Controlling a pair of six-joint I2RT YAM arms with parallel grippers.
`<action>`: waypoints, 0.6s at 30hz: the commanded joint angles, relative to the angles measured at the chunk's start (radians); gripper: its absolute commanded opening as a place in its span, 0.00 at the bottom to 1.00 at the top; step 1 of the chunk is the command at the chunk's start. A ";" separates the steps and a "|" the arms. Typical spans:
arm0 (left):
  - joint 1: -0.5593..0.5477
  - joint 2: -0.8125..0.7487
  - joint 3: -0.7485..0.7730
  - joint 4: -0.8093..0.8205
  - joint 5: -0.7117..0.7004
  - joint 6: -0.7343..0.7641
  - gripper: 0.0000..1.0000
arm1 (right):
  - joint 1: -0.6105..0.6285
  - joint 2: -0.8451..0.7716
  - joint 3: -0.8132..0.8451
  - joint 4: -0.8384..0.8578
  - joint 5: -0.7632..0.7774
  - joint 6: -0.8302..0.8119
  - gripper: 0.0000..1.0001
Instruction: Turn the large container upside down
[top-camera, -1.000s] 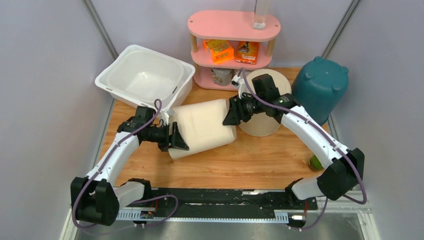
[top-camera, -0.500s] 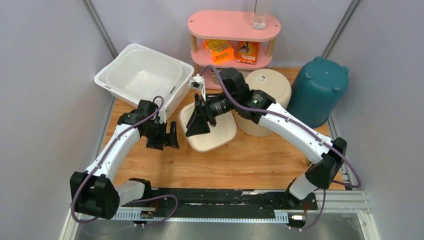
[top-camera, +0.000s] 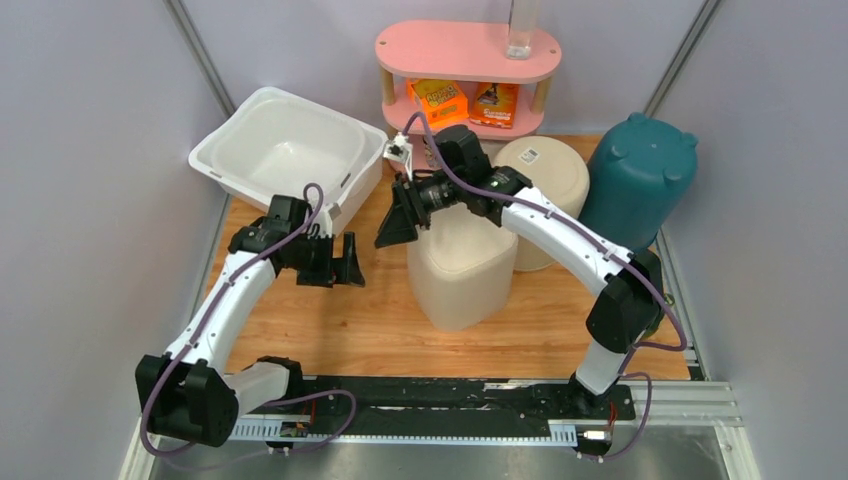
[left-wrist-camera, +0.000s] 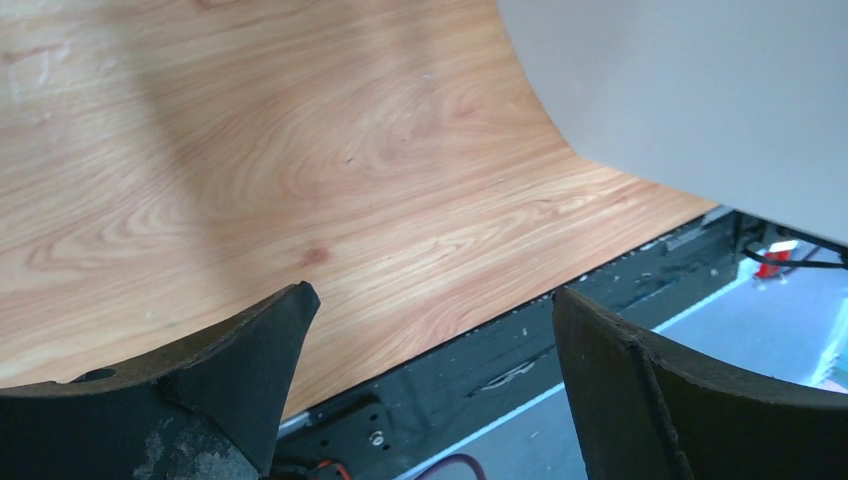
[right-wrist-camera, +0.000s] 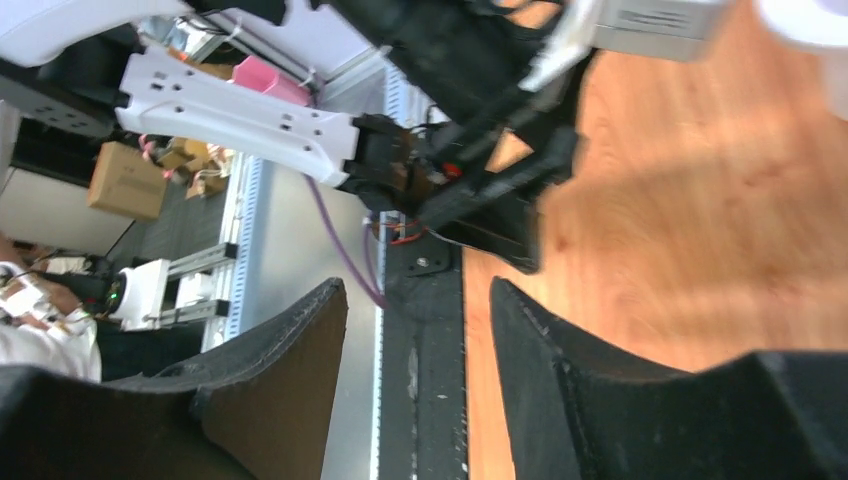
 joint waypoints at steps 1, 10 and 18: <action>0.006 -0.045 0.043 0.071 0.124 -0.007 1.00 | -0.094 -0.042 -0.036 0.034 0.005 -0.030 0.59; 0.006 -0.083 0.193 0.033 -0.014 0.189 1.00 | -0.133 -0.120 0.027 0.004 -0.011 -0.187 0.69; 0.006 0.048 0.492 0.015 -0.410 0.412 1.00 | 0.028 -0.204 0.020 -0.125 0.079 -0.384 0.74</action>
